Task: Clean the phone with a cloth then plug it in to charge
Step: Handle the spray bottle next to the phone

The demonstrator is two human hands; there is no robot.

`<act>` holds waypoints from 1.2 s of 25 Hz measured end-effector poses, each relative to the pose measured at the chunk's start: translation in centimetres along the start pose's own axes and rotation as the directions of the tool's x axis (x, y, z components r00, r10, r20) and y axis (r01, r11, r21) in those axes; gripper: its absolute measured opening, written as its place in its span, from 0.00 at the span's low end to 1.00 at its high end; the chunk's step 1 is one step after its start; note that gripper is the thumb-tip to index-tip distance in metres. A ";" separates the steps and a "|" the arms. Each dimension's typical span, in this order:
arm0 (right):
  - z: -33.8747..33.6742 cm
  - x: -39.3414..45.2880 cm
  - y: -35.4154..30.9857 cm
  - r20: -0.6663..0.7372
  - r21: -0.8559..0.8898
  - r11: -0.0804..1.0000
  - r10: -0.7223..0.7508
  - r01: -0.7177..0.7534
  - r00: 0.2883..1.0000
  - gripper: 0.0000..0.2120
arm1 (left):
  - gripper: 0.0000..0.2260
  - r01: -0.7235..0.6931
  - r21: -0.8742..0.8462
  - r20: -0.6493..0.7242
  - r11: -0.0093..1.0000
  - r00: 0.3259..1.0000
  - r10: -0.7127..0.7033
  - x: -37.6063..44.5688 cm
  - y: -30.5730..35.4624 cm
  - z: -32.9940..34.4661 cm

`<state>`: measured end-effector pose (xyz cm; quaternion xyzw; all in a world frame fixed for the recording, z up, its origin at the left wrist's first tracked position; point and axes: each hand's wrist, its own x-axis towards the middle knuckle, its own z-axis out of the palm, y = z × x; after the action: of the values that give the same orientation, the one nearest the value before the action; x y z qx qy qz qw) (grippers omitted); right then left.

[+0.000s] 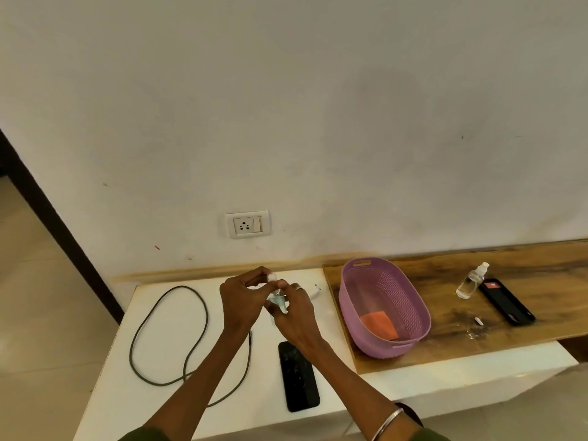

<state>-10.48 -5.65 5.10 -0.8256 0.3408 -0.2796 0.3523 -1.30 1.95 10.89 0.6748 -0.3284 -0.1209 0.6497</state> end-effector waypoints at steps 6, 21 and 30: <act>-0.5 0.1 -0.2 0.042 0.067 0.997 0.029 -0.032 0.999 0.18 | 0.09 -0.011 0.050 0.334 0.999 0.943 -0.007 1.4 0.5 -1.7; -2.0 0.1 -2.3 -0.095 0.036 0.999 -0.016 0.020 0.995 0.12 | 0.08 -0.100 0.035 -0.095 0.994 0.990 0.103 -0.7 1.7 1.6; -2.0 -1.0 -0.1 -0.089 0.068 0.993 0.104 -0.098 0.991 0.19 | 0.05 -0.127 -0.016 -0.100 0.992 0.987 0.125 0.8 1.8 1.7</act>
<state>-12.51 -5.59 6.16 -0.7817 0.3892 -0.3101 0.3760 -2.21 0.22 12.57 0.6507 -0.3365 -0.0498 0.6789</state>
